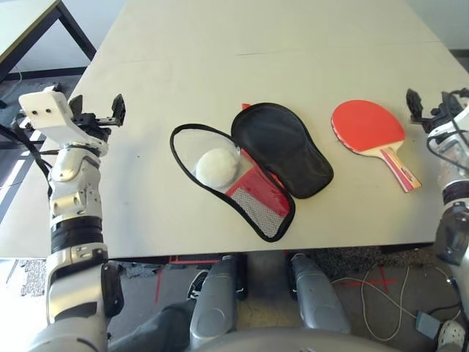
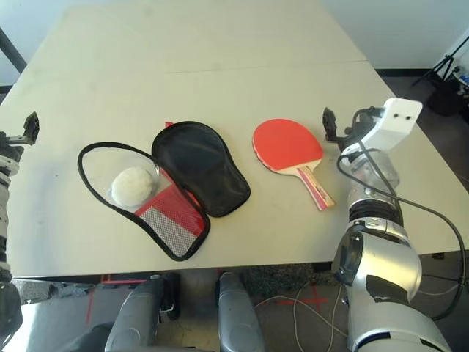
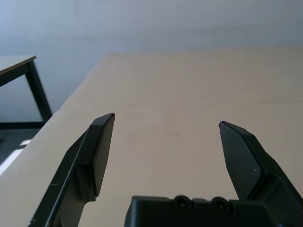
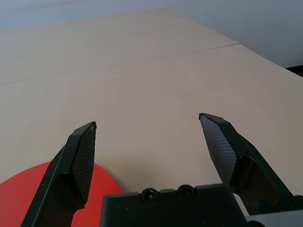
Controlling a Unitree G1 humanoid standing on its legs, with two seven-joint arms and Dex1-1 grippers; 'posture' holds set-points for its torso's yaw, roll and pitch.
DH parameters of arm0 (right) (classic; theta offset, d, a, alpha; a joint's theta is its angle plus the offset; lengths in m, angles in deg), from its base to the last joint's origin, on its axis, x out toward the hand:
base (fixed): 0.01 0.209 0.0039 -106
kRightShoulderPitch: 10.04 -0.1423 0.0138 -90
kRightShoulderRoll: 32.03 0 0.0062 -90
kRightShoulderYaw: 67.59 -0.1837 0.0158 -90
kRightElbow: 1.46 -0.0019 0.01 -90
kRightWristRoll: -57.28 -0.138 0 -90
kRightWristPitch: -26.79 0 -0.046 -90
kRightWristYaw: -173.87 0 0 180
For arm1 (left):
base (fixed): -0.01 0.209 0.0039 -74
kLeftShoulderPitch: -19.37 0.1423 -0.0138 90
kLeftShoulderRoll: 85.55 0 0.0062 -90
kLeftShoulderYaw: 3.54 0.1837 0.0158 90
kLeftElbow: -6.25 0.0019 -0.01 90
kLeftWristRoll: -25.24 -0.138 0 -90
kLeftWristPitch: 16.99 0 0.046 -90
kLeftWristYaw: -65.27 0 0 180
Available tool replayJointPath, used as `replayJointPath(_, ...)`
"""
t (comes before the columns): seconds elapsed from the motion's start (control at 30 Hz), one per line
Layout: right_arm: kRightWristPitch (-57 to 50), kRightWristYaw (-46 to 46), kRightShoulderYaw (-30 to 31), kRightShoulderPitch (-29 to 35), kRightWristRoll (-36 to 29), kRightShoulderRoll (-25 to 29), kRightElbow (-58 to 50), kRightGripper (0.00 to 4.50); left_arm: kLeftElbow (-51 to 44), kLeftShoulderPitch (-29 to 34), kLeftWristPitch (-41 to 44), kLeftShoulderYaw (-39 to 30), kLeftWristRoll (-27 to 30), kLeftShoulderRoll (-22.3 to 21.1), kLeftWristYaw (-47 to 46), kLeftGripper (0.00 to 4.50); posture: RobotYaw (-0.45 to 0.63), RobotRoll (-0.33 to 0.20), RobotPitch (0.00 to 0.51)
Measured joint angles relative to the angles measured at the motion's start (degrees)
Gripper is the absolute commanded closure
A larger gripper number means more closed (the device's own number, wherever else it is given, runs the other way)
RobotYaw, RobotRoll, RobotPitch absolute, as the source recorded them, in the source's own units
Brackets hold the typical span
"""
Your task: Store the ping-pong paddle in its case and zip it.
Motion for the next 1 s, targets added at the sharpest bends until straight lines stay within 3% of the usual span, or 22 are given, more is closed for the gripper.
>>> replayJointPath(0.1,-0.07,-0.15,0.03,-1.03,0.32,0.01,0.10,0.04,-8.29,-0.05,7.10,1.02,3.68,-1.91,3.47,0.00,0.13,0.000,0.210)
replayJointPath(0.37,-1.86,-2.06,0.12,-1.47,0.67,0.07,0.32,0.04,-28.64,-0.57,27.32,12.05,15.98,-4.17,14.87,0.00,0.10,0.000,0.212)
replayJointPath(0.63,-12.98,-7.27,3.14,-1.38,1.67,3.36,-4.48,0.04,-35.20,-2.28,35.83,20.03,20.12,-2.77,18.10,0.00,0.05,0.000,0.218)
replayJointPath(0.8,-30.49,-13.87,7.72,2.30,2.28,7.73,-19.91,0.04,-35.34,-2.32,35.94,22.29,19.44,-1.03,18.69,0.00,0.03,0.000,0.217)
replayJointPath(1.0,-63.29,-18.68,15.00,7.58,2.24,17.18,-43.23,0.04,-35.12,-2.25,34.91,24.71,17.11,0.87,19.39,0.00,0.00,0.000,0.224)
